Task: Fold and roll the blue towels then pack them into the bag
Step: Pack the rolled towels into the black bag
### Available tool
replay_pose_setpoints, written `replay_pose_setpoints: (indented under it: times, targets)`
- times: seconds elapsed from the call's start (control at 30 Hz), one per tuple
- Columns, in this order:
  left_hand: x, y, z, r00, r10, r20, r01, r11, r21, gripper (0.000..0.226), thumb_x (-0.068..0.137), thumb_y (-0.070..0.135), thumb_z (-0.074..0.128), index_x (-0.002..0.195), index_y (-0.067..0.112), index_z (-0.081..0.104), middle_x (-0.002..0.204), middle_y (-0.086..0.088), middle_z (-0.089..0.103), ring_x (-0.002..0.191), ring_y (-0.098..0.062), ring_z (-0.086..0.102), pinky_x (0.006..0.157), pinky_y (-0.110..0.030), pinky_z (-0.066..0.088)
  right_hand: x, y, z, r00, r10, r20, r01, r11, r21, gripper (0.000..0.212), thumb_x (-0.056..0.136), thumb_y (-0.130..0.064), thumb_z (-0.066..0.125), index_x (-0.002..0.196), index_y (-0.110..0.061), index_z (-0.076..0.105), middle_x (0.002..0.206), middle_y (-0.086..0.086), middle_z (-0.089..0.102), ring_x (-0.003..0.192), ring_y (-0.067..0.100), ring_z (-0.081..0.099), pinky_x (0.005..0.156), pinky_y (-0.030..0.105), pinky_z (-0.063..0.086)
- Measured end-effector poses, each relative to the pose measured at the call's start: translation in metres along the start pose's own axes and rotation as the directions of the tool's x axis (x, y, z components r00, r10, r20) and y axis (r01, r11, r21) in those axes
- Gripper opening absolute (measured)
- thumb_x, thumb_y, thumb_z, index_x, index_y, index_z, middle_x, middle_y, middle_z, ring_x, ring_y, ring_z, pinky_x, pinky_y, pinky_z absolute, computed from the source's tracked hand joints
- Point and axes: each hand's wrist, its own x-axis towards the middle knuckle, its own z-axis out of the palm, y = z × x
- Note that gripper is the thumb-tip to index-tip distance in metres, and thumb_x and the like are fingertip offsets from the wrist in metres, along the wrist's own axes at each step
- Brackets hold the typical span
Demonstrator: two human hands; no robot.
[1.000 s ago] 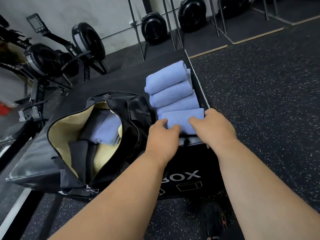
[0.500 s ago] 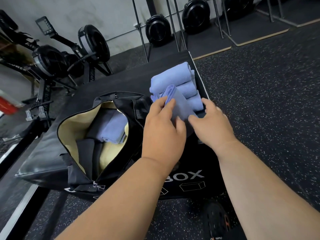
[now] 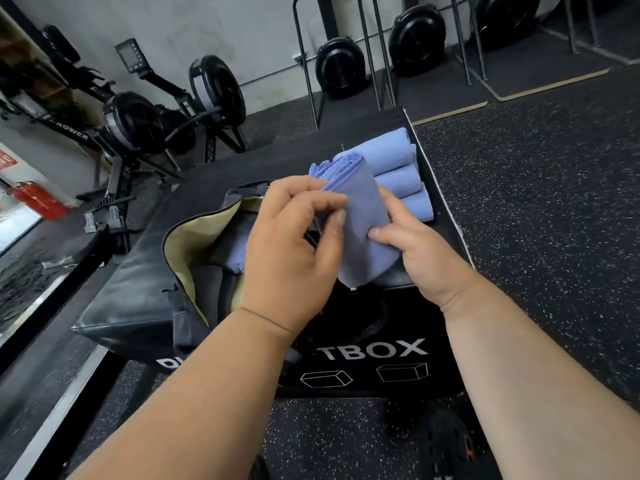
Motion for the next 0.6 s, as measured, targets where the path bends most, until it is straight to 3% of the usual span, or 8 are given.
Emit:
replay_pose_setpoints:
  times: [0.13, 0.23, 0.33, 0.43, 0.53, 0.6]
  targets:
    - [0.005, 0.009, -0.017, 0.996, -0.07, -0.058, 0.064, 0.993, -0.096, 0.021, 0.092, -0.001, 0.07, 0.099, 0.019, 0.071, 0.11, 0.006, 0.057, 0.104, -0.009, 0.062, 0.086, -0.028, 0.054, -0.001, 0.0, 0.009, 0.998, -0.02, 0.056, 0.015, 0.995, 0.098, 0.086, 0.081, -0.022, 0.065, 0.163, -0.023, 0.036, 0.159, 0.003, 0.052, 0.147, 0.023, 0.048, 0.128, 0.053, 0.026]
    - [0.007, 0.011, -0.026, 0.993, -0.098, -0.073, 0.086, 0.986, -0.146, 0.025, 0.092, -0.001, 0.071, 0.098, 0.023, 0.068, 0.111, 0.006, 0.058, 0.097, -0.008, 0.063, 0.084, -0.022, 0.051, 0.0, 0.001, 0.017, 0.992, -0.066, 0.11, 0.048, 0.986, 0.159, 0.076, 0.087, -0.014, 0.057, 0.161, -0.02, 0.039, 0.156, 0.007, 0.054, 0.147, 0.026, 0.047, 0.128, 0.052, 0.026]
    - [0.007, 0.008, -0.032, 0.991, -0.106, -0.084, 0.093, 0.984, -0.149, 0.024, 0.092, -0.001, 0.071, 0.098, 0.023, 0.069, 0.11, 0.001, 0.06, 0.098, -0.008, 0.063, 0.086, -0.021, 0.05, -0.001, 0.001, 0.026, 0.986, -0.076, 0.145, 0.043, 0.974, 0.22, 0.068, 0.09, -0.01, 0.048, 0.157, -0.015, 0.043, 0.151, 0.013, 0.059, 0.141, 0.027, 0.054, 0.125, 0.047, 0.034]
    - [0.004, 0.005, -0.035, 0.989, -0.118, -0.095, 0.104, 0.985, -0.136, 0.02, 0.091, -0.005, 0.071, 0.097, 0.015, 0.071, 0.108, -0.007, 0.061, 0.097, -0.001, 0.061, 0.088, -0.014, 0.046, 0.004, 0.006, 0.03, 0.986, -0.058, 0.154, 0.019, 0.97, 0.243, 0.066, 0.088, -0.014, 0.058, 0.153, -0.012, 0.051, 0.149, 0.023, 0.057, 0.143, 0.041, 0.049, 0.126, 0.059, 0.028]
    - [0.001, -0.002, -0.038, 0.98, -0.179, -0.089, 0.163, 0.973, -0.163, 0.021, 0.092, 0.002, 0.07, 0.104, 0.019, 0.069, 0.112, -0.002, 0.062, 0.104, -0.012, 0.063, 0.093, -0.029, 0.052, 0.009, 0.012, 0.033, 0.991, -0.004, 0.135, -0.027, 0.973, 0.231, 0.067, 0.081, -0.022, 0.067, 0.146, -0.01, 0.058, 0.144, 0.027, 0.06, 0.14, 0.049, 0.049, 0.124, 0.066, 0.027]
    - [0.001, -0.005, -0.039, 0.944, -0.322, -0.065, 0.297, 0.922, -0.25, 0.032, 0.091, 0.012, 0.072, 0.116, 0.031, 0.064, 0.124, 0.004, 0.061, 0.107, -0.017, 0.065, 0.098, -0.04, 0.055, 0.009, 0.012, 0.037, 0.995, 0.011, 0.102, -0.033, 0.974, 0.222, 0.058, 0.084, -0.019, 0.065, 0.141, -0.01, 0.062, 0.138, 0.024, 0.065, 0.136, 0.046, 0.055, 0.122, 0.063, 0.032]
